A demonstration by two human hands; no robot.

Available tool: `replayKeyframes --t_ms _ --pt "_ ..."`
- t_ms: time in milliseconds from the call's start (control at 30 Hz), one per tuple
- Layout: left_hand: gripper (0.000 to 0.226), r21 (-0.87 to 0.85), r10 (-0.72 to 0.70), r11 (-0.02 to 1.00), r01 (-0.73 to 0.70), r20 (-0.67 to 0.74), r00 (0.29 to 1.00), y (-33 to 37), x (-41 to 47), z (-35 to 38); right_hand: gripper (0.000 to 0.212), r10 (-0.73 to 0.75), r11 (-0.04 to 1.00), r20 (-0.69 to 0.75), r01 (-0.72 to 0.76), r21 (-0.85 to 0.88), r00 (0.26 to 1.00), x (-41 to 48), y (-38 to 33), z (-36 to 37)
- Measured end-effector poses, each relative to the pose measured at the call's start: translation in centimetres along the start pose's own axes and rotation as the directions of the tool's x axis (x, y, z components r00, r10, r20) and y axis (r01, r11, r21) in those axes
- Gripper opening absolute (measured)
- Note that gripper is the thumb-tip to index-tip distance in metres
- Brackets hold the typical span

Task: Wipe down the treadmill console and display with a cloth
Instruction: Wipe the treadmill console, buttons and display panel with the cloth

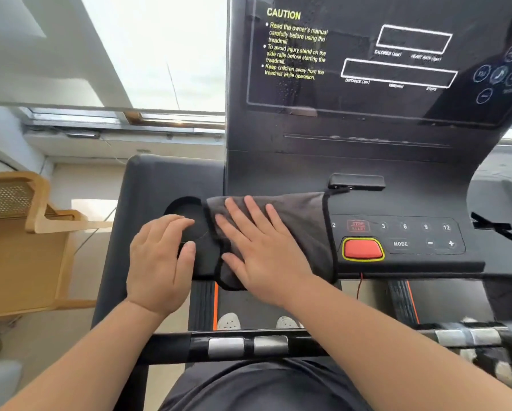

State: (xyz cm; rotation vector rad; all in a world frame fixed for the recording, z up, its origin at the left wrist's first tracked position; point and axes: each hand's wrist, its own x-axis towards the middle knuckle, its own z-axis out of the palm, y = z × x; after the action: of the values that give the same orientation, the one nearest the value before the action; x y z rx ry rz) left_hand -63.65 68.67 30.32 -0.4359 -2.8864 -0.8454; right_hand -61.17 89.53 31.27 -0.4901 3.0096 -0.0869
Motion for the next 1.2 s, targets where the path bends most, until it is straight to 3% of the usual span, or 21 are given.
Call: replayKeyframes --t_ms 133,200,300,433,567,700,833,933,1033,1100,1200 --pt "0.046 0.038 -0.044 0.998 0.044 -0.001 0.999 0.1 0.2 0.0 0.07 0.153 0.987 0.026 -0.152 -0.042 0.988 -3.9 3.9 0.3" --pt "0.051 0.119 -0.064 0.991 0.06 0.03 0.997 0.0 0.3 -0.1 0.075 0.26 0.964 0.046 -0.257 -0.06 0.964 -4.0 5.9 -0.1" --pt "0.066 0.273 -0.134 0.957 0.094 0.132 0.982 -0.3 0.6 -0.3 0.084 0.305 0.95 0.025 -0.302 -0.076 0.952 -1.1 6.8 -1.1" --pt "0.078 0.366 -0.165 0.926 0.09 0.178 0.97 -0.7 0.7 0.2 0.089 0.279 0.957 -0.011 -0.279 -0.074 0.96 3.7 3.8 -1.7" --pt "0.082 0.372 -0.154 0.925 0.081 0.172 0.973 -0.9 0.6 0.0 0.078 0.039 0.998 0.04 -0.036 -0.054 0.998 5.0 1.0 -1.4" --pt "0.08 0.36 -0.147 0.929 0.084 0.15 0.978 -0.7 0.7 0.1 0.072 -0.072 0.995 0.083 0.078 -0.067 0.994 0.0 2.2 -0.7" --pt "0.079 0.325 -0.141 0.941 0.096 0.12 0.983 -0.5 0.7 0.0 0.077 -0.004 0.993 0.104 0.017 -0.117 0.995 -3.3 5.8 -0.4" --pt "0.077 0.325 -0.143 0.941 0.097 0.119 0.983 -0.4 0.9 0.1 0.083 0.163 0.982 0.081 -0.154 -0.108 0.983 -0.2 7.5 -1.5" --pt "0.076 0.35 -0.147 0.932 0.09 0.138 0.98 -0.4 0.9 0.3 0.089 0.293 0.952 0.023 -0.289 -0.101 0.956 3.0 4.9 -1.5" --pt "0.076 0.356 -0.14 0.931 0.083 0.136 0.981 -0.6 0.8 0.3 0.088 0.244 0.968 0.024 -0.243 -0.065 0.969 3.9 2.0 -1.1" --pt "0.077 0.351 -0.13 0.933 0.08 0.121 0.984 -0.6 0.8 0.3 0.078 0.052 0.998 0.053 -0.051 -0.021 0.997 3.4 -0.3 -0.7"
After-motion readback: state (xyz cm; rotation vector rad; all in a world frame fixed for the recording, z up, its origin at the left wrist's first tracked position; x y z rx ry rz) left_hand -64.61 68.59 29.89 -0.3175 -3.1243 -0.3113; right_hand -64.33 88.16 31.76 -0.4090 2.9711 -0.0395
